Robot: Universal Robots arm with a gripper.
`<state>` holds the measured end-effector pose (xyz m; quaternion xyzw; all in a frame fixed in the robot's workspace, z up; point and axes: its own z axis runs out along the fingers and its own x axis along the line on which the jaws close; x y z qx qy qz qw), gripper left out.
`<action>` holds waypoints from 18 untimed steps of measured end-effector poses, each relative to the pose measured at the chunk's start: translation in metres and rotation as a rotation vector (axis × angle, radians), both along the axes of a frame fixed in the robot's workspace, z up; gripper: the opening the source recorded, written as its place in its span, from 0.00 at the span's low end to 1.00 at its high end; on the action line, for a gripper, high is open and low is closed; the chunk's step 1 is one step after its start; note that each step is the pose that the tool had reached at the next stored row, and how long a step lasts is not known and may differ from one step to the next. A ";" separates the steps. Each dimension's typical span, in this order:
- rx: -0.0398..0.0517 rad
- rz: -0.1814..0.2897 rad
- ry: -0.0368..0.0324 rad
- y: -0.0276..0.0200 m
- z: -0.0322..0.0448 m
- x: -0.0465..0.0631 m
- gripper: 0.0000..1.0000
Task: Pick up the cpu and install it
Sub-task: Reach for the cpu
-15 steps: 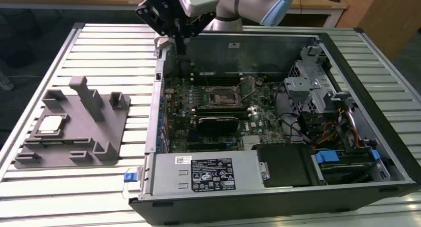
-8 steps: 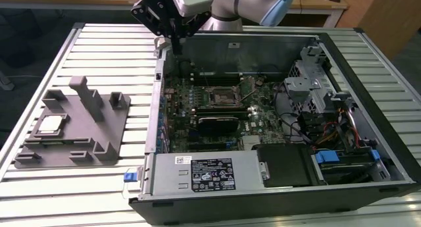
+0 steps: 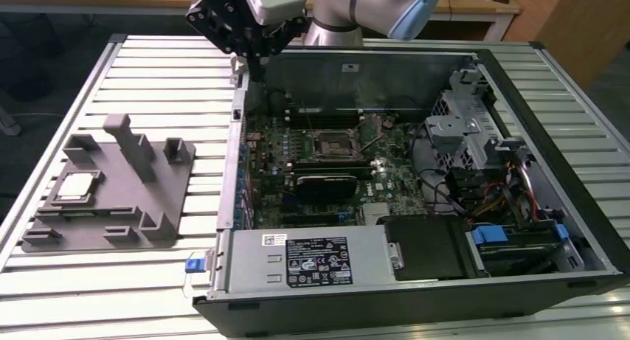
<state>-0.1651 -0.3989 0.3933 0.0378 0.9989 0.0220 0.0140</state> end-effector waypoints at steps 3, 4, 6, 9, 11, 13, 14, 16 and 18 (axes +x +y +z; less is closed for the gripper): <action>0.0001 0.000 -0.0003 0.0000 0.0000 -0.004 0.11; 0.0001 0.000 -0.0005 0.0000 0.0000 -0.006 0.11; 0.0002 0.000 -0.0007 0.0000 0.0000 -0.009 0.11; 0.0004 0.000 -0.0012 0.0000 0.0000 -0.013 0.11; 0.0006 0.000 -0.0016 0.0000 0.0000 -0.016 0.11; 0.0009 0.000 -0.0020 0.0000 0.0000 -0.020 0.11; 0.0011 0.000 -0.0023 0.0000 0.0000 -0.021 0.11; 0.0014 0.000 -0.0028 0.0000 0.0000 -0.025 0.11; 0.0017 0.000 -0.0033 0.0000 0.0000 -0.029 0.11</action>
